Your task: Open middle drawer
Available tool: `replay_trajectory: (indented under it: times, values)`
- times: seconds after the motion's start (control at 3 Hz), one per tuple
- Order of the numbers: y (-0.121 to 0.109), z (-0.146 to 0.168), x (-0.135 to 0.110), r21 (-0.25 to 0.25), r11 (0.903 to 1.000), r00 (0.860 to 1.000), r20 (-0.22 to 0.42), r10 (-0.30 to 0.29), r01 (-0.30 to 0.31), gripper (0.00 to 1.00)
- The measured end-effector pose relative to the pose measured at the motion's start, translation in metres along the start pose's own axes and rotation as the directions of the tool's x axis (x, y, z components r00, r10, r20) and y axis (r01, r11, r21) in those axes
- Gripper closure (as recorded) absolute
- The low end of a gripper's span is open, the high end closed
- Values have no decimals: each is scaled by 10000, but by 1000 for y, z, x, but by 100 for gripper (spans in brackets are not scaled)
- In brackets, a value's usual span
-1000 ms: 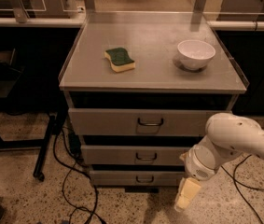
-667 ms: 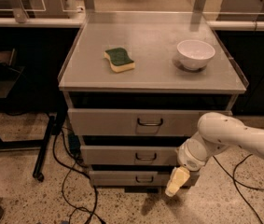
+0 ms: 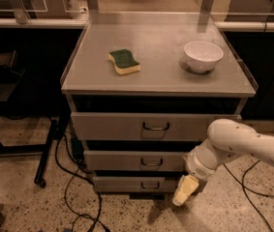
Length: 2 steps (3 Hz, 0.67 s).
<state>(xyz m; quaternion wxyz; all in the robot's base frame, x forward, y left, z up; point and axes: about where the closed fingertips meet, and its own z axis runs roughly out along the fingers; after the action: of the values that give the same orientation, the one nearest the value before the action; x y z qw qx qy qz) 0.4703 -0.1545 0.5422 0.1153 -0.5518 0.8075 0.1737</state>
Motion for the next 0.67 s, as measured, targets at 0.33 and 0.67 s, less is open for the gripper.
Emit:
replay_trajectory:
  times: [0.33,0.67]
  values:
    - [-25,14,4,195,9992,9989,333,345,-351,0]
    - [-54,30,11,334,9970,9968,407,685,-698,0]
